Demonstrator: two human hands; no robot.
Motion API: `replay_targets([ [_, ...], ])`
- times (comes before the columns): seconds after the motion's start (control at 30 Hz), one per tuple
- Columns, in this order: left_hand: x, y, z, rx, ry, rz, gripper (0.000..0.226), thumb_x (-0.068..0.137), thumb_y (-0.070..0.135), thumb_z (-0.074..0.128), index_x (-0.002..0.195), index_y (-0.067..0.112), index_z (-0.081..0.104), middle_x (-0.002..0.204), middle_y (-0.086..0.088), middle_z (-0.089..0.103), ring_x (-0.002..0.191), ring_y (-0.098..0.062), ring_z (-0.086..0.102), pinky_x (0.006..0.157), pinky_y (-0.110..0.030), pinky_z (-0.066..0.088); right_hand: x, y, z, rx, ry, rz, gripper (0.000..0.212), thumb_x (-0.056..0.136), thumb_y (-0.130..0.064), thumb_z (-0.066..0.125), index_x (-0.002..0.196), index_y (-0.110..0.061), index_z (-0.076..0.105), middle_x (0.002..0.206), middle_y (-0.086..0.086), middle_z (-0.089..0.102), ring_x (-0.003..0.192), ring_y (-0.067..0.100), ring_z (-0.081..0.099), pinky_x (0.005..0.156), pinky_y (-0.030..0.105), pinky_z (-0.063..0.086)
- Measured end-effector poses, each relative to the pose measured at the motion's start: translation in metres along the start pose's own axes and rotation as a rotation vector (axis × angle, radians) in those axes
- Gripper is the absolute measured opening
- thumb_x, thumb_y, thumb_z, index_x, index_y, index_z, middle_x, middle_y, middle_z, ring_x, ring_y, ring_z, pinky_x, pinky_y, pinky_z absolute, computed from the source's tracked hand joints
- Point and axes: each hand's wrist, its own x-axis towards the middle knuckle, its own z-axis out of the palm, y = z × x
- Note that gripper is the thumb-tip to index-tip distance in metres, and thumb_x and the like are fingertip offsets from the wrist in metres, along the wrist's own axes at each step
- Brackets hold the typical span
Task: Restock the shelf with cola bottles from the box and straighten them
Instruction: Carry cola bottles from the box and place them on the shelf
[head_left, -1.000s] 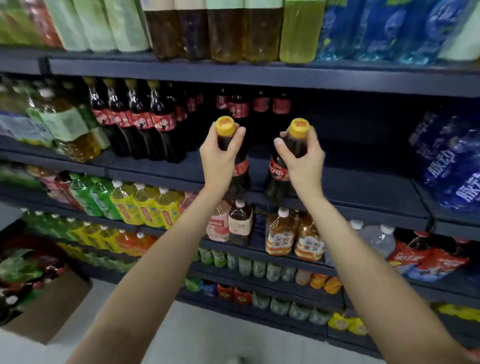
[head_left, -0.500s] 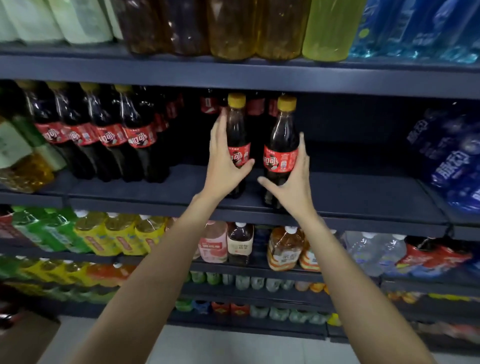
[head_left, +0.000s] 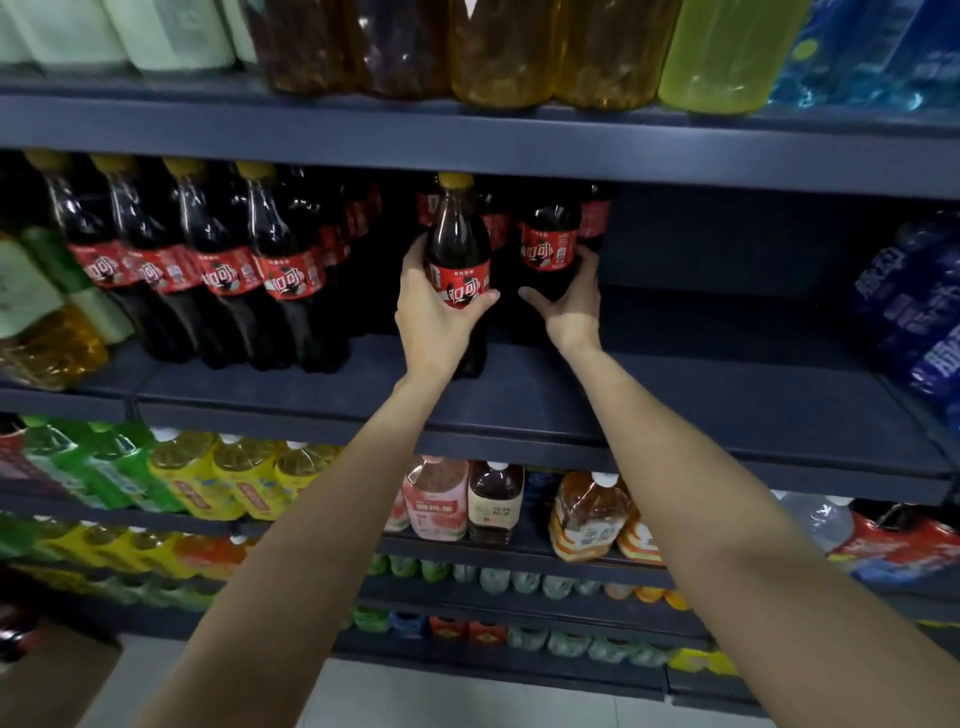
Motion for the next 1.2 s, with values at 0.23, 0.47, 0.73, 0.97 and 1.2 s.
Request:
replay_targets([
  [0.23, 0.019, -0.018, 0.019, -0.058, -0.04, 0.051, 0.093, 0.068, 0.027, 0.084, 0.143, 0.007, 0.033, 0.139, -0.012, 0.047, 0.127, -0.018, 0.047, 0.105, -0.025, 0.04, 0.003, 0.01, 0.019, -0.265, 0.07, 0.075, 0.087, 0.084, -0.039, 0.068, 0.15, -0.03, 0.012, 0.151, 0.015, 0.03, 0.135, 0.039, 0.033, 0.106, 0.049, 0.033],
  [0.47, -0.007, -0.034, 0.028, 0.293, -0.239, -0.081, 0.112, 0.077, 0.031, 0.077, 0.15, 0.014, -0.006, 0.15, -0.024, 0.017, 0.132, -0.038, 0.029, 0.108, -0.046, 0.032, -0.015, 0.01, 0.001, -0.091, -0.016, -0.001, 0.088, 0.084, -0.003, 0.065, 0.152, -0.023, 0.012, 0.151, 0.014, 0.026, 0.135, 0.026, 0.035, 0.11, 0.031, 0.031],
  [0.73, -0.011, -0.033, 0.043, 0.31, -0.33, -0.125, 0.102, 0.081, 0.022, 0.074, 0.151, 0.02, 0.0, 0.143, -0.022, 0.032, 0.125, -0.042, 0.038, 0.103, -0.046, 0.034, -0.048, 0.003, -0.022, -0.243, -0.122, -0.085, 0.079, 0.087, -0.009, 0.062, 0.151, -0.018, 0.017, 0.153, 0.015, 0.026, 0.138, 0.027, 0.032, 0.108, 0.027, 0.026],
  [0.97, -0.032, -0.018, 0.049, 0.181, -0.305, -0.228, 0.103, 0.083, 0.012, 0.069, 0.15, 0.01, -0.009, 0.156, -0.02, 0.011, 0.142, -0.034, 0.02, 0.115, -0.04, 0.02, -0.075, -0.007, -0.055, -0.563, -0.173, -0.134, 0.069, 0.091, -0.021, 0.057, 0.15, -0.024, 0.021, 0.151, 0.003, 0.035, 0.145, 0.027, 0.011, 0.116, 0.059, 0.006],
  [1.2, -0.141, 0.053, 0.033, -0.235, -0.312, -0.161, 0.046, 0.092, 0.011, 0.057, 0.135, 0.019, 0.041, 0.131, 0.003, 0.05, 0.122, -0.006, 0.047, 0.107, -0.029, 0.036, -0.158, 0.001, -0.129, -0.633, 0.024, -0.334, 0.04, 0.089, -0.016, 0.055, 0.129, -0.014, 0.055, 0.116, 0.008, 0.065, 0.106, 0.03, 0.059, 0.09, 0.043, 0.048],
])
